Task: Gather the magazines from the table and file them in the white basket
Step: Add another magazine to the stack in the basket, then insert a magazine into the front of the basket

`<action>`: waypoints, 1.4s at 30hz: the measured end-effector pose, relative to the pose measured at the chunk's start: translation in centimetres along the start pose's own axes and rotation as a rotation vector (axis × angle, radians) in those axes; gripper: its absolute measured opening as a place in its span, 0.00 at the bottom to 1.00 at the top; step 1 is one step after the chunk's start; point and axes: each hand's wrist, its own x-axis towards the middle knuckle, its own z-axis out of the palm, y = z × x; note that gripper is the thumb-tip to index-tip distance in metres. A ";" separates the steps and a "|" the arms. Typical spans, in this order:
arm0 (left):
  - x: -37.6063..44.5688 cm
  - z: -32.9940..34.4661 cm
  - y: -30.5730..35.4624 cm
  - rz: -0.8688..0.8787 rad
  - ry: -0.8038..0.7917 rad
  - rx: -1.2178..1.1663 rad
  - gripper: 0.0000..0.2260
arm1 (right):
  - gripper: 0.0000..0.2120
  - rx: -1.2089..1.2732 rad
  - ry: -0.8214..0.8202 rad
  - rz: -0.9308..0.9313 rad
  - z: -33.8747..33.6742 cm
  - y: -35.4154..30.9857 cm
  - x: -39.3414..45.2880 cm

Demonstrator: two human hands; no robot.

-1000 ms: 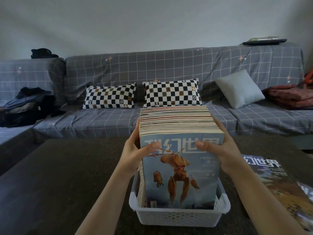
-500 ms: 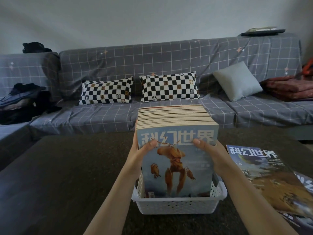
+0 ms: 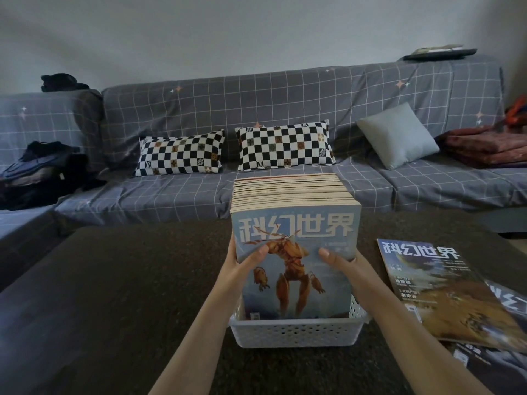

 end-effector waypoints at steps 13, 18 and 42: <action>-0.1 0.4 0.7 -0.011 -0.007 -0.031 0.41 | 0.39 -0.032 0.003 0.030 0.5 -0.7 -0.3; -1.4 0.9 0.9 -0.013 0.059 0.035 0.41 | 0.40 -0.052 0.003 0.056 0.5 -1.1 -1.4; -9.4 17.4 -3.1 0.083 0.079 0.625 0.03 | 0.11 -0.560 0.518 0.015 -6.0 0.2 -14.5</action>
